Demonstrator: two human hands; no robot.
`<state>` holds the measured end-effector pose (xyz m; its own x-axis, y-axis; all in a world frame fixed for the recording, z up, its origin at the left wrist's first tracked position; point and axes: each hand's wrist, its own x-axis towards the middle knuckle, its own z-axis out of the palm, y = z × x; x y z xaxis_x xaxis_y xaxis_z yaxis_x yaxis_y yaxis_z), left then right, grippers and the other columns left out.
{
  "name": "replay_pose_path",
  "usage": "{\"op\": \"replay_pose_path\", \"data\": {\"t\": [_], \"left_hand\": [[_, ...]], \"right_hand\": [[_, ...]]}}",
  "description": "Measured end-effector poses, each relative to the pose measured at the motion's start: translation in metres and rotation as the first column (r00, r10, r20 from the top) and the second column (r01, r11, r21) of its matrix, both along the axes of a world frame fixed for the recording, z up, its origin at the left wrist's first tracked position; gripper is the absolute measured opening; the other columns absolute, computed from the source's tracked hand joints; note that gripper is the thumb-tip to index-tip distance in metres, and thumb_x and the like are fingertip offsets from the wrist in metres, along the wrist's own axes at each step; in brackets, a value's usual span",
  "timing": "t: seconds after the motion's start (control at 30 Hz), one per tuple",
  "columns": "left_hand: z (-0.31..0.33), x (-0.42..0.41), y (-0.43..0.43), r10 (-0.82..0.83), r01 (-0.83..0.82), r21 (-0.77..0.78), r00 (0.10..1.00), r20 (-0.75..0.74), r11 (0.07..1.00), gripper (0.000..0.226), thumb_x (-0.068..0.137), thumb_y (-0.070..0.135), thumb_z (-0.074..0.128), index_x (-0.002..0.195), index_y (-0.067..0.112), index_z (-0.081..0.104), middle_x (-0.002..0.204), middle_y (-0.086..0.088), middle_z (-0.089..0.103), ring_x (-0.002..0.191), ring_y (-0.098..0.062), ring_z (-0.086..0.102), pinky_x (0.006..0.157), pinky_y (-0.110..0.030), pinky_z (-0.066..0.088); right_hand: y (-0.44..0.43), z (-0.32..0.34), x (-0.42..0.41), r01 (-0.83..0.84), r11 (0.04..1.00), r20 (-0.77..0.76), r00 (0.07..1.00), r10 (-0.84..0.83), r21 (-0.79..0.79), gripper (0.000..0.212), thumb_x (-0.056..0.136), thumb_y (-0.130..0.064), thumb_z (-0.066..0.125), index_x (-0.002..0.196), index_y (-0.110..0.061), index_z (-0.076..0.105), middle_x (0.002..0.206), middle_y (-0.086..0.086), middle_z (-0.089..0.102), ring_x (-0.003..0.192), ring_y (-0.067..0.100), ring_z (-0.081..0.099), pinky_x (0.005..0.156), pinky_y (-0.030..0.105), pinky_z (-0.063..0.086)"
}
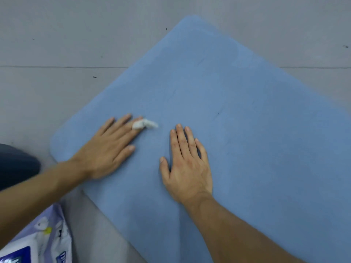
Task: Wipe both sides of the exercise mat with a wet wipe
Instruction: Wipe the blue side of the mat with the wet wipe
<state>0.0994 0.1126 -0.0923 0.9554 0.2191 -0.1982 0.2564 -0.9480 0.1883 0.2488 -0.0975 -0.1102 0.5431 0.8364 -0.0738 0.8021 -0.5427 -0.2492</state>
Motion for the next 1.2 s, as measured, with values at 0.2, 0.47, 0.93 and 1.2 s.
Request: {"op": "replay_pose_path", "data": {"t": [0.2, 0.47, 0.93, 1.2], "left_hand": [[0.0, 0.099, 0.071, 0.217, -0.218, -0.028, 0.976, -0.035, 0.976, 0.077, 0.096, 0.06, 0.004, 0.166, 0.027, 0.012, 0.173, 0.007, 0.011, 0.159, -0.017, 0.003, 0.127, -0.044, 0.003], [-0.012, 0.085, 0.039, 0.147, -0.147, 0.005, 0.989, 0.012, 0.989, 0.075, 0.102, 0.061, 0.017, 0.166, 0.023, 0.01, 0.173, 0.008, 0.005, 0.16, -0.017, -0.002, 0.129, -0.046, 0.004], [-0.004, -0.037, -0.072, -0.061, 0.063, 0.055, 0.998, -0.03, 0.997, 0.077, 0.105, 0.063, 0.032, 0.166, 0.018, 0.016, 0.174, 0.006, 0.009, 0.16, -0.024, 0.005, 0.125, -0.055, 0.012], [-0.006, -0.041, -0.079, 0.208, -0.208, -0.029, 0.978, 0.004, 0.978, 0.074, 0.104, 0.066, 0.016, 0.166, 0.027, 0.007, 0.172, 0.017, -0.003, 0.159, -0.01, -0.005, 0.128, -0.042, 0.007]], "right_hand": [[-0.001, 0.002, 0.0, -0.001, 1.0, -0.001, 1.0, 0.001, -0.008, 0.074, 0.101, -0.048, 0.037, 0.165, -0.014, 0.022, 0.174, 0.002, 0.012, 0.161, 0.017, 0.002, 0.128, 0.041, 0.011], [0.0, 0.001, 0.0, 0.002, 1.0, -0.008, 1.0, -0.002, 0.0, 0.074, 0.1, -0.047, 0.039, 0.164, -0.013, 0.024, 0.174, 0.002, 0.013, 0.161, 0.018, 0.004, 0.127, 0.043, 0.016], [0.001, 0.002, 0.005, -0.034, 0.998, 0.027, 0.999, 0.036, -0.045, 0.074, 0.1, -0.05, 0.027, 0.165, -0.013, 0.023, 0.173, 0.003, 0.015, 0.16, 0.019, 0.008, 0.125, 0.039, 0.009], [-0.033, 0.006, 0.029, -0.223, 0.973, -0.032, 0.975, 0.221, -0.056, 0.077, 0.099, -0.059, 0.014, 0.166, -0.02, 0.015, 0.174, -0.004, 0.004, 0.16, 0.014, 0.001, 0.129, 0.04, 0.007]]}}
